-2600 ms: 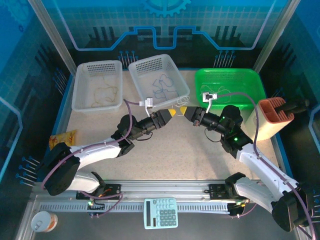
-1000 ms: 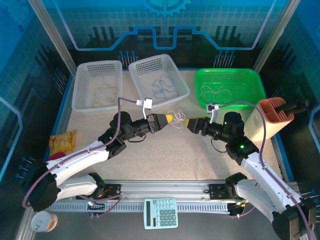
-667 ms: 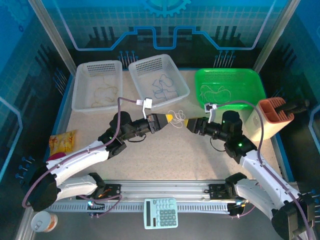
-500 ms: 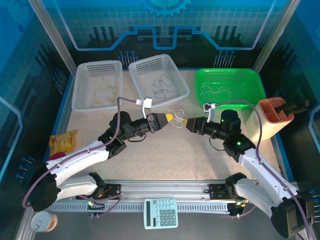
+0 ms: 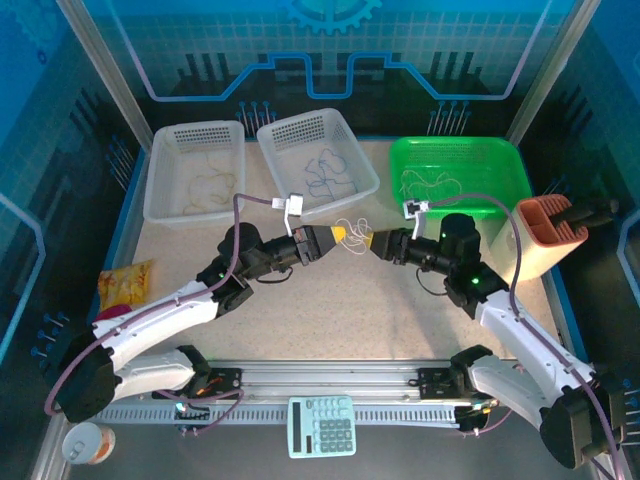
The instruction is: Untangle the cables
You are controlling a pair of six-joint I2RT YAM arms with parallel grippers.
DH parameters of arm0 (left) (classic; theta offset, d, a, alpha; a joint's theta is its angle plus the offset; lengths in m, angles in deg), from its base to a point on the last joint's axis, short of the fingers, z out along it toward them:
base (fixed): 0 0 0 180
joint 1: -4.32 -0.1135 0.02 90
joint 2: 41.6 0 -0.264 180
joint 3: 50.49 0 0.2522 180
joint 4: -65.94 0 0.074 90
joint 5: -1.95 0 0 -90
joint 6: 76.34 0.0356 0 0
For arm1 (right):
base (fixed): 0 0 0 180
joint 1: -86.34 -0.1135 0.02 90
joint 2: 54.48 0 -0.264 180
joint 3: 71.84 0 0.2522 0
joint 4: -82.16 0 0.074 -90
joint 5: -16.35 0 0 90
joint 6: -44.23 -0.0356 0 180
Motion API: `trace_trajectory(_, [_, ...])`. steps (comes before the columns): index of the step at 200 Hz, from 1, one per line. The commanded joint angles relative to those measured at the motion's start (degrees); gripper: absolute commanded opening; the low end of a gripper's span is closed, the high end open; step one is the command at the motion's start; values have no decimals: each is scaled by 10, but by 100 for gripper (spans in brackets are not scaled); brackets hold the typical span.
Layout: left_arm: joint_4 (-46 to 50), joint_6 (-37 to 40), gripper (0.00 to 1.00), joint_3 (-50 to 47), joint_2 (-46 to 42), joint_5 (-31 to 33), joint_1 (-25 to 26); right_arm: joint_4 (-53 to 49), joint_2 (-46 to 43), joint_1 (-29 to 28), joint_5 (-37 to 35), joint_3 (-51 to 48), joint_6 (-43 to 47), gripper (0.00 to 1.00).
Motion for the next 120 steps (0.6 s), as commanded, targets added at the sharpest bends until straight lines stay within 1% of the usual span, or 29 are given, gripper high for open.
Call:
trace_trajectory(1, [-26,-9,0,12,1,-12,-2,15,-5,9,17,20,0,43])
trace_trajectory(13, [-28,-9,0,12,2,-13,-3,15,-5,8,17,22,0,43])
trace_trajectory(26, [-29,-10,0,12,3,-14,-2,17,-4,9,18,24,-1,37])
trace_trajectory(42, [-30,-12,0,13,4,-14,-2,20,1,8,20,26,-1,23])
trace_trajectory(61, [-37,-18,0,10,5,-13,-2,21,8,9,15,23,1,0])
trace_trajectory(73, [-44,-24,0,11,4,-10,-3,14,11,10,0,16,7,0])
trace_trajectory(96, [-66,-44,0,21,-4,-4,-3,-13,16,12,-54,-12,26,0])
trace_trajectory(120, [-88,-70,0,51,-13,-1,-4,-18,30,16,-95,-52,34,0])
